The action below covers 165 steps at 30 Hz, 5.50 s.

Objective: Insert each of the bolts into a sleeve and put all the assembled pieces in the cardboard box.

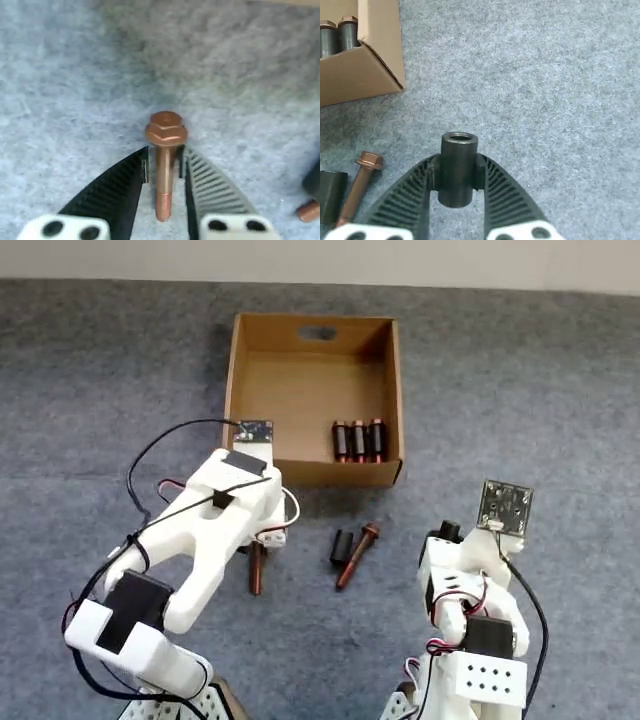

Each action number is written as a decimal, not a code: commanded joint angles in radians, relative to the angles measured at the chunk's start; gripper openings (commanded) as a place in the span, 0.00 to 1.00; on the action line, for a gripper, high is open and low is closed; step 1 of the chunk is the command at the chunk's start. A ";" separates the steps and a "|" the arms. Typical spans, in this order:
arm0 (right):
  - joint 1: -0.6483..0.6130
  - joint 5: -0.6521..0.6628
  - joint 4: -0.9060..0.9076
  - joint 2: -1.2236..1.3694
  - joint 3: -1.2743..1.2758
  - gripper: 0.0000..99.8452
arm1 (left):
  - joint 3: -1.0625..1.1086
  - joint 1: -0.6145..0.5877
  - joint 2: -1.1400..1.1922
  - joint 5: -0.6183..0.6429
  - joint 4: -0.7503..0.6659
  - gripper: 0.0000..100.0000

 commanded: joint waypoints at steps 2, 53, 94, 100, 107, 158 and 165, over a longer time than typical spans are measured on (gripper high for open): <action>0.004 -0.009 -0.019 -0.015 -0.005 0.01 | -0.027 -0.007 -0.001 -0.008 0.003 0.14; -0.303 -0.018 0.010 -0.015 -0.016 0.01 | -0.148 0.051 -0.481 -0.015 0.285 0.01; -0.498 -0.012 -0.716 -0.021 0.070 0.01 | 0.300 0.311 -1.150 -0.015 -0.758 0.01; -0.504 -0.012 -0.555 -0.271 0.071 0.01 | 0.300 0.295 -1.150 -0.094 -0.770 0.01; -0.504 -0.011 -0.476 -0.325 0.073 0.01 | 0.297 0.297 -1.150 -0.095 -0.770 0.01; -0.498 -0.011 -0.475 -0.352 0.081 0.01 | 0.122 0.355 -0.834 -0.262 -0.641 0.01; -0.498 -0.011 -0.475 -0.352 0.082 0.01 | 0.136 0.354 -0.834 -0.201 -0.654 0.01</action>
